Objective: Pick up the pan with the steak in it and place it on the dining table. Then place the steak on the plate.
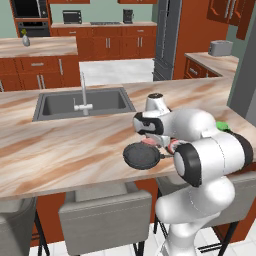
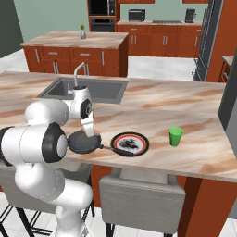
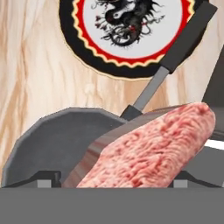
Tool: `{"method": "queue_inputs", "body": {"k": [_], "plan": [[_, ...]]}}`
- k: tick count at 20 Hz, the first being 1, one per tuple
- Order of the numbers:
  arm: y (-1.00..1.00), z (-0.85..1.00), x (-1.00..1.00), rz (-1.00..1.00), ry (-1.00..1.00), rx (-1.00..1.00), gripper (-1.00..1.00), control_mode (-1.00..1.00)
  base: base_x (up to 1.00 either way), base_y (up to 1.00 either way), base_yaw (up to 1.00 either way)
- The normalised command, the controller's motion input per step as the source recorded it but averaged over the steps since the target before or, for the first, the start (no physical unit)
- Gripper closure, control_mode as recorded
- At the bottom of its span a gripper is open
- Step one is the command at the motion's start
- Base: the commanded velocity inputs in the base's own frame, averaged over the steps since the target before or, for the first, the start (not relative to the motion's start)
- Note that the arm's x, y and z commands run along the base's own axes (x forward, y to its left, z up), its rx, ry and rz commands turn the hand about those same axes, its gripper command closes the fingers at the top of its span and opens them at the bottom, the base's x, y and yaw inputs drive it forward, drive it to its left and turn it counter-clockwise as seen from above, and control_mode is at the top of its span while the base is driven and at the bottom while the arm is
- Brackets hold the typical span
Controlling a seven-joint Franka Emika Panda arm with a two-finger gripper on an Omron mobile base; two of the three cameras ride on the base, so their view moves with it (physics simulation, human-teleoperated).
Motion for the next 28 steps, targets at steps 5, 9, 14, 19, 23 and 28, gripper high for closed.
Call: {"method": "queue_inputs", "body": {"k": [5,9,14,19,23,28], "plan": [[-0.76,0.00,0.03,-0.06,0.00,0.00,1.00,-1.00,0.00,0.00,0.00],[-0.82,0.00,0.25,-0.04,0.00,0.00,1.00,-1.00,0.00,0.00,0.00],[-0.79,0.00,0.34,-0.02,0.00,0.00,1.00,-1.00,0.00,0.00,0.00],[-0.74,-0.04,0.31,-0.01,0.00,0.00,1.00,-1.00,0.00,0.00,0.00],[-0.32,-0.04,0.07,0.01,-0.02,0.00,1.00,-1.00,0.00,0.00,0.00],[-0.04,-0.16,0.00,0.00,0.00,0.00,1.00,-1.00,0.00,0.00,0.00]]}}
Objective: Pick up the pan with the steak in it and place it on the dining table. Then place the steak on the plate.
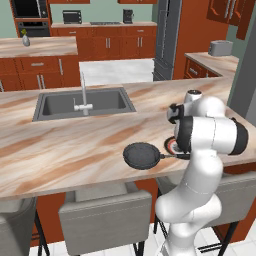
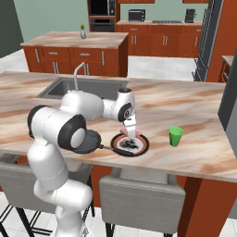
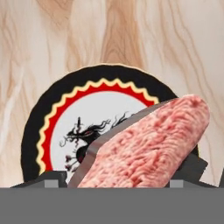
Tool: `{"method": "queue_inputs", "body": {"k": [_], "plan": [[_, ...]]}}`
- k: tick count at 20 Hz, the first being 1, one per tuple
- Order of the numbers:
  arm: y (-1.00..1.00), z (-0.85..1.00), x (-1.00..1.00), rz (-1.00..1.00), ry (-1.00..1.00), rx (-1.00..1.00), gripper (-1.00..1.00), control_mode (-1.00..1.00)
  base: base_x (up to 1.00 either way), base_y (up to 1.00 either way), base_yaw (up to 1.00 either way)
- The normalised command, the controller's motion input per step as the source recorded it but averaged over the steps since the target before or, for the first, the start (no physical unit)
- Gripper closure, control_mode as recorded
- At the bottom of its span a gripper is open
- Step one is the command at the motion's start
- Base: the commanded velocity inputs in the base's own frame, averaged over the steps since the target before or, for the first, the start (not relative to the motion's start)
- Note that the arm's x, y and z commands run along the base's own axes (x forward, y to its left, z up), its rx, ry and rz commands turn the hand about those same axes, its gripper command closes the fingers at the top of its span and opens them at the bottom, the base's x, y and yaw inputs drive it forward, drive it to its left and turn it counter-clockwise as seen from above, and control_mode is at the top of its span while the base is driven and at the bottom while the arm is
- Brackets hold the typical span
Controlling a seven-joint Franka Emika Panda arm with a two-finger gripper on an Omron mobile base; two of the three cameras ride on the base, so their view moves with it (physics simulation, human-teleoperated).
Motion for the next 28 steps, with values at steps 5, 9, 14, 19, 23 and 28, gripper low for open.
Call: {"method": "queue_inputs", "body": {"k": [5,9,14,19,23,28], "plan": [[-0.05,-0.42,0.00,0.00,0.00,0.00,1.00,-1.00,0.00,0.00,0.00],[-0.09,-0.38,0.11,0.00,-0.02,0.00,1.00,-1.00,0.00,0.00,0.00],[-0.02,-0.31,0.20,0.00,-0.03,0.00,1.00,-1.00,0.00,0.00,0.00],[0.00,-0.19,0.35,0.00,-0.03,0.00,1.00,-1.00,0.00,0.00,0.00],[0.00,-0.10,0.42,-0.01,0.00,0.00,1.00,-1.00,0.00,0.00,0.00],[0.00,-0.09,0.30,-0.04,0.00,0.00,1.00,-1.00,0.00,0.00,0.00]]}}
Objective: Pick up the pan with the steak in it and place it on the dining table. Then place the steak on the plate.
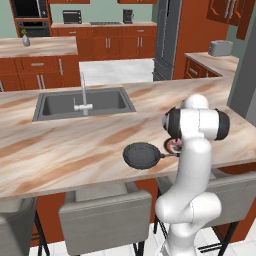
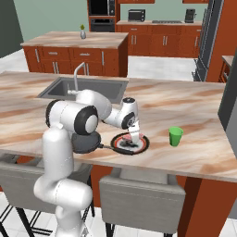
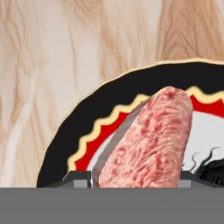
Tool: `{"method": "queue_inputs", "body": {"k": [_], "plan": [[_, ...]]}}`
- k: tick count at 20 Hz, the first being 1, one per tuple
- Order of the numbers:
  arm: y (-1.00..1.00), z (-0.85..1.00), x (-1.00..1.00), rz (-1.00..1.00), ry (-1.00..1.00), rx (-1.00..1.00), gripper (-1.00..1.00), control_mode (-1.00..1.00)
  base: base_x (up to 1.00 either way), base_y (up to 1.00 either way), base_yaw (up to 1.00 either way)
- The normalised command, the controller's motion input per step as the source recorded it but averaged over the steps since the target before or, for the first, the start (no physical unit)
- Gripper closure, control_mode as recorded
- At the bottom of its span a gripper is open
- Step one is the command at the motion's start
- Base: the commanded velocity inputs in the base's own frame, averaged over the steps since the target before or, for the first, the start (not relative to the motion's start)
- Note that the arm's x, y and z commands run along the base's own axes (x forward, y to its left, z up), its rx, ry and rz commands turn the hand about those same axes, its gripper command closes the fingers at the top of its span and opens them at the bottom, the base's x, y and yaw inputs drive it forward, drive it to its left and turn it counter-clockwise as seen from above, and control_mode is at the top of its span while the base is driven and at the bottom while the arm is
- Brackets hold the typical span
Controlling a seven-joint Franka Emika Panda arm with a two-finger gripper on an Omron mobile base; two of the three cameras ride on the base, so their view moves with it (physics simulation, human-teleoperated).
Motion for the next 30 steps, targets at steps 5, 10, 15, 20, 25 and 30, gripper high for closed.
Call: {"method": "queue_inputs", "body": {"k": [5,10,15,20,25,30], "plan": [[-0.08,0.00,-0.17,-0.04,-0.04,0.01,-1.00,-1.00,0.00,0.00,0.00],[-0.24,0.09,-0.83,-0.03,-0.12,0.04,-1.00,-1.00,0.00,0.00,0.00],[-0.12,0.17,-0.90,-0.04,-0.15,0.03,-1.00,-1.00,0.00,0.00,0.00],[0.05,0.92,-0.23,-0.09,-0.19,0.04,-1.00,-1.00,0.00,0.00,0.00],[0.00,0.98,-0.52,-0.02,-0.19,0.06,-1.00,-1.00,0.00,0.00,0.00],[0.00,0.58,-0.55,0.00,-0.16,0.11,-1.00,-1.00,0.00,0.00,0.00]]}}
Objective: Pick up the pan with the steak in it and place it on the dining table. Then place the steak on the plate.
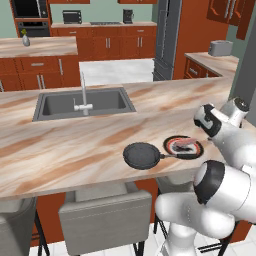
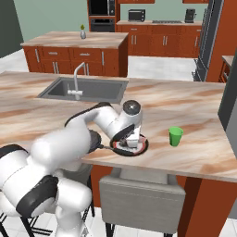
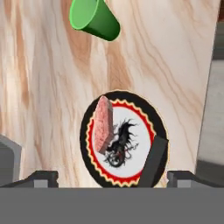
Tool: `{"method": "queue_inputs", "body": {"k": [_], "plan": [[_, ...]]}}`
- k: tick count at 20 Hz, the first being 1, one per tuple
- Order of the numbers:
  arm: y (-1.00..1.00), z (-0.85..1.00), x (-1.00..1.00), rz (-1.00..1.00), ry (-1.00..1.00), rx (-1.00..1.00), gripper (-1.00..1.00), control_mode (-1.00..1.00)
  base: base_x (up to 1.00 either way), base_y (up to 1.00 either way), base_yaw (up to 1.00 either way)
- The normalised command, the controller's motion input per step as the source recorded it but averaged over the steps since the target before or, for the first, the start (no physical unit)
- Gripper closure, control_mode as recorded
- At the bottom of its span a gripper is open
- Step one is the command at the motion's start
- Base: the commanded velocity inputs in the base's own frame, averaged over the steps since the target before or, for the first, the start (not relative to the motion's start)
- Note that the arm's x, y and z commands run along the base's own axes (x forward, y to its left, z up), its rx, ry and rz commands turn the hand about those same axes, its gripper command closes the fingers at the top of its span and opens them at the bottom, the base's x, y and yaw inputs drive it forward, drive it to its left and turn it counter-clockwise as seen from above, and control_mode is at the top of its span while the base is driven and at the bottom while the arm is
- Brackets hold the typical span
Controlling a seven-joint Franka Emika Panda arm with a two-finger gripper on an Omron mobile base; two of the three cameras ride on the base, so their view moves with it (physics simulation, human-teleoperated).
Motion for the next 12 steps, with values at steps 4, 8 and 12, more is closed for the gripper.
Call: {"method": "queue_inputs", "body": {"k": [4,8,12], "plan": [[0.12,0.14,-0.55,0.02,-0.45,-0.01,-1.00,-1.00,0.00,0.00,0.00],[-0.04,0.00,0.00,0.00,0.00,0.01,-1.00,-1.00,0.00,0.00,0.00],[0.35,0.22,-0.59,0.04,-0.19,0.01,-1.00,-1.00,0.00,0.00,0.00]]}}
